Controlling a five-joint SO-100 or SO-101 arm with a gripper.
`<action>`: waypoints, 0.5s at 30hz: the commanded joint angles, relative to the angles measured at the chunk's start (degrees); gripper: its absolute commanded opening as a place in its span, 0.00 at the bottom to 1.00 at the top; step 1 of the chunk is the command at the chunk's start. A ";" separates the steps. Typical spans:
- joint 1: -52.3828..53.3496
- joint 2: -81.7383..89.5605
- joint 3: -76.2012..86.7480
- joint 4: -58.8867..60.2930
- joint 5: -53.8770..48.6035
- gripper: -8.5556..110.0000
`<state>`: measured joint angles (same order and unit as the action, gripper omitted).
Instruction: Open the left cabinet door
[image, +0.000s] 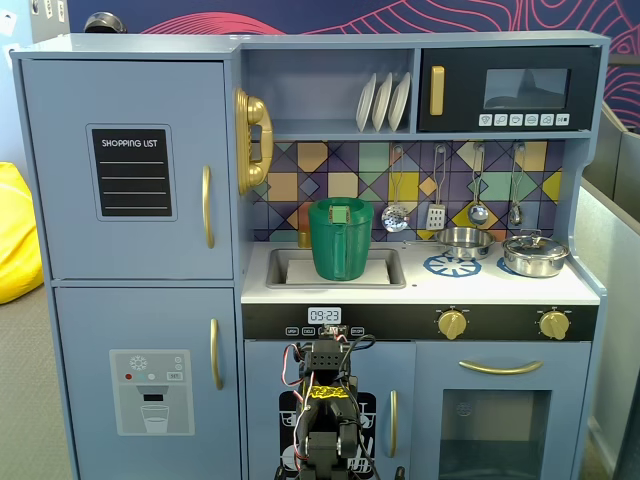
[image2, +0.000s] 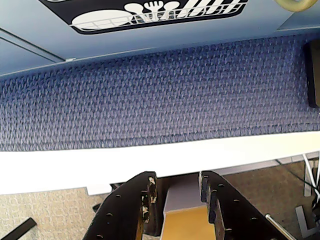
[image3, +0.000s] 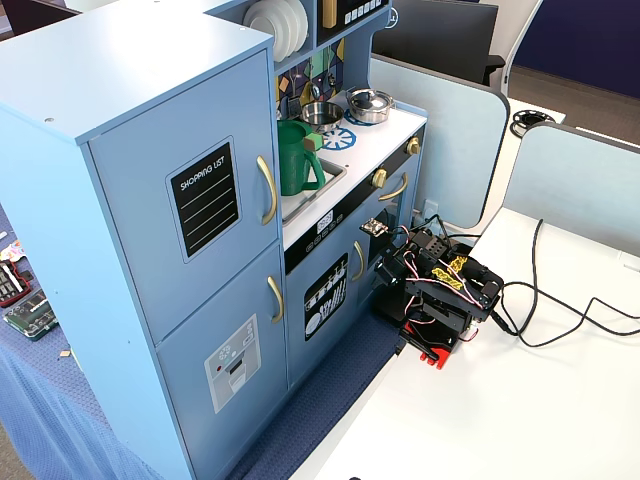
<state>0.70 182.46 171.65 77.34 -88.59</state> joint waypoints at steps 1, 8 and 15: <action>-2.20 -0.35 0.09 10.46 1.76 0.07; -2.02 -0.35 0.09 10.46 2.02 0.07; -5.27 -0.35 0.09 7.21 6.06 0.07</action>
<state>-1.93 182.46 171.65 77.34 -86.48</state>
